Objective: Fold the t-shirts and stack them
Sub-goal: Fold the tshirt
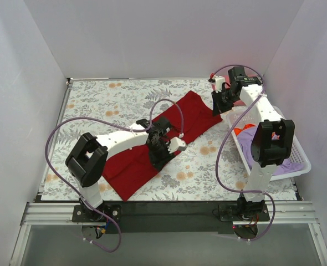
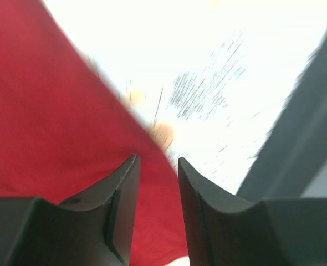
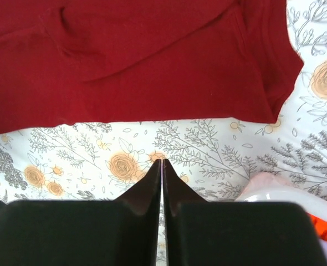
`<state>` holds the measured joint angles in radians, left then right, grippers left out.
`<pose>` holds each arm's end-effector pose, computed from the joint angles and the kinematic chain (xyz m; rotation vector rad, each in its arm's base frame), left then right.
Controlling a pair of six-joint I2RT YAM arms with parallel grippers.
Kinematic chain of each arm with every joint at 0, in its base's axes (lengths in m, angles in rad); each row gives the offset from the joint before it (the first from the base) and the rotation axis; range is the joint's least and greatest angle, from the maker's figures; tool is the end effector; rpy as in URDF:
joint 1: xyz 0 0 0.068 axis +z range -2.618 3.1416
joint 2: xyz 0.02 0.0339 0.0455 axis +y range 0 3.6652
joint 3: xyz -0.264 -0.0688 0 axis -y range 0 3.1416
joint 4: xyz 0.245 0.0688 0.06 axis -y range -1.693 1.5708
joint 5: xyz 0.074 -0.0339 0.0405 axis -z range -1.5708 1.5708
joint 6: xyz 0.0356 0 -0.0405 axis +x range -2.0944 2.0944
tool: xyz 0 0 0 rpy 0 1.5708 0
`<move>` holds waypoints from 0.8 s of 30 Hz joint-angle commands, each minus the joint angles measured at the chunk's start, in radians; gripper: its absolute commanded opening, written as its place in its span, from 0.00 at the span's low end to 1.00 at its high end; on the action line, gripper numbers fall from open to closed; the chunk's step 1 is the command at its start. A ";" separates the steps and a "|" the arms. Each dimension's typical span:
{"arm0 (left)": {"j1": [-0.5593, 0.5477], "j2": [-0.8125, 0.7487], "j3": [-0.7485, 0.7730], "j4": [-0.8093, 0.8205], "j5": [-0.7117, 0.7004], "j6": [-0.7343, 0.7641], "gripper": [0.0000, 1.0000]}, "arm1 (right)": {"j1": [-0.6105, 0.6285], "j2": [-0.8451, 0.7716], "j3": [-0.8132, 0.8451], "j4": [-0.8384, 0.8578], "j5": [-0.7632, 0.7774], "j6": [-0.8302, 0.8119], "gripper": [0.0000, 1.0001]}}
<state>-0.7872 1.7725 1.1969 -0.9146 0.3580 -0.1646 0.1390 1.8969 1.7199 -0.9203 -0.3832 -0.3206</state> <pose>0.2168 -0.2353 0.1821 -0.9401 -2.8501 0.5381 0.3994 0.0693 0.2843 -0.7117 2.5074 0.4460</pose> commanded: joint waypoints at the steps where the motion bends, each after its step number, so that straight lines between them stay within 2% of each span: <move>1: 0.043 -0.018 0.144 -0.024 0.186 -0.104 0.33 | 0.028 -0.015 -0.017 -0.025 0.000 0.012 0.04; 5: 0.164 -0.015 0.275 -0.032 0.275 -0.142 0.33 | 0.086 0.054 -0.011 -0.018 0.058 0.043 0.01; 6: 0.224 -0.016 0.288 -0.035 0.297 -0.148 0.33 | 0.094 0.065 -0.008 -0.012 0.069 0.052 0.01; 15: 0.500 -0.056 0.306 0.115 0.377 -0.326 0.34 | 0.172 0.249 0.040 0.032 0.309 0.069 0.01; 19: 0.563 -0.053 0.265 0.134 0.418 -0.360 0.35 | 0.188 0.350 0.118 0.040 0.378 0.038 0.01; 24: 0.598 -0.076 0.193 0.166 0.420 -0.357 0.35 | 0.194 0.528 0.346 0.044 0.461 -0.009 0.01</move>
<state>-0.1989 1.7729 1.4345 -0.7822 0.7341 -0.5030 0.3298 2.3211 1.9594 -0.9497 -0.0181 -0.2852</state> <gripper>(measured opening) 0.348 0.019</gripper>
